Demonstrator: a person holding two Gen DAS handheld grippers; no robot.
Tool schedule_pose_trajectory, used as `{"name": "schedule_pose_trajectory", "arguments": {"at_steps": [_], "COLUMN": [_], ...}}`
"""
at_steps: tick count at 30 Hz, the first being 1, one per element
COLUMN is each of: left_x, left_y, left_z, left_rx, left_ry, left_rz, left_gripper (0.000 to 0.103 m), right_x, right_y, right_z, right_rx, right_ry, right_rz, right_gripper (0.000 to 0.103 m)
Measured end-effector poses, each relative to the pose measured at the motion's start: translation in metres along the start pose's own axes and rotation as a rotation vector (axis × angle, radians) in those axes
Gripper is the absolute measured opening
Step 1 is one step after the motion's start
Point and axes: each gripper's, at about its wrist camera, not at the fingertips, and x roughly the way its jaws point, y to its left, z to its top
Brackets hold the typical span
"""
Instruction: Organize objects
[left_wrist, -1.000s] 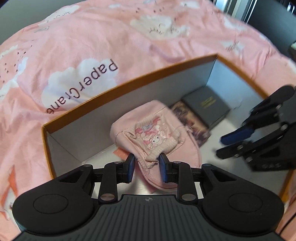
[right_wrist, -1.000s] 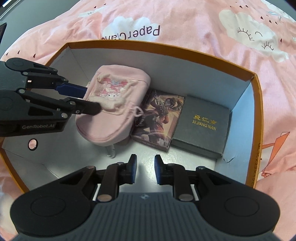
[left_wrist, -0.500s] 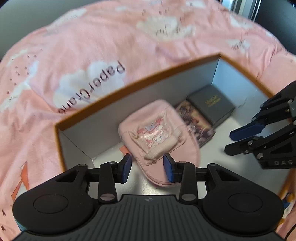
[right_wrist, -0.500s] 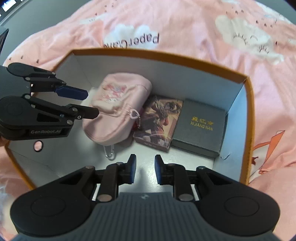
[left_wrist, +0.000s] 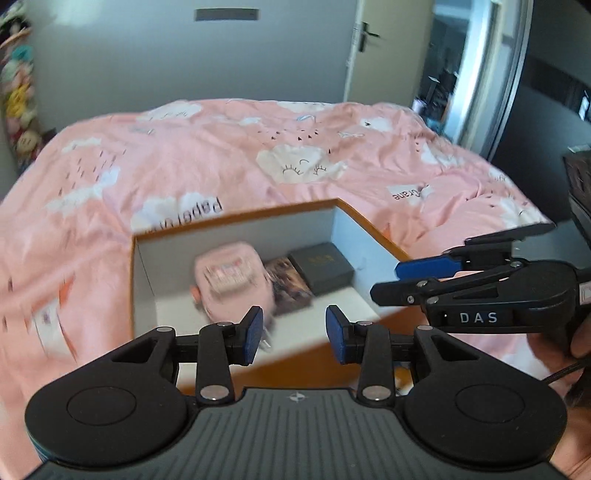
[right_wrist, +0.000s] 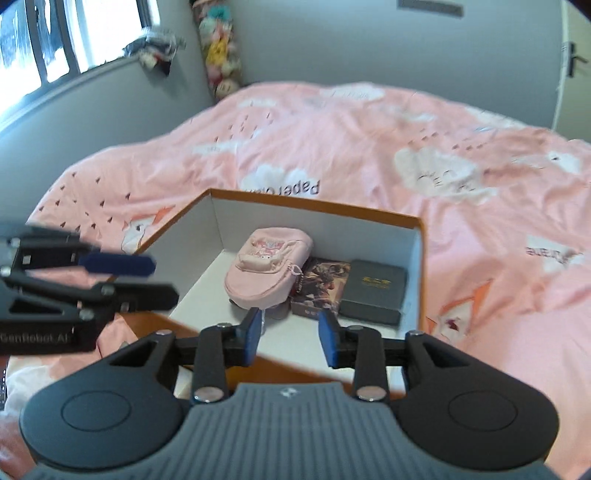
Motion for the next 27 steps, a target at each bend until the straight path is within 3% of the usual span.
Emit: {"name": "schedule_pose_trajectory", "arguments": {"at_steps": [6, 13, 21, 27], "left_x": [-0.001, 0.003, 0.013, 0.021], "left_y": [-0.028, -0.041, -0.037, -0.032], "left_z": [-0.041, -0.073, -0.093, -0.100], "left_rx": [-0.063, -0.135, -0.227, -0.270], "left_ry": [0.053, 0.161, 0.259, 0.295], "left_rz": [-0.040, -0.024, -0.009, -0.014], "left_gripper": [0.043, 0.043, 0.044, 0.045], "right_x": [-0.031, -0.031, -0.010, 0.005], "right_y": [0.001, -0.001, -0.009, -0.009], "right_z": [-0.042, -0.089, -0.122, -0.132], "right_rx": [0.031, 0.045, 0.115, 0.111], "right_ry": [-0.043, 0.066, 0.189, 0.239], "right_rz": [-0.050, -0.160, -0.160, -0.140], "right_gripper": [0.045, 0.047, 0.052, 0.049]}}
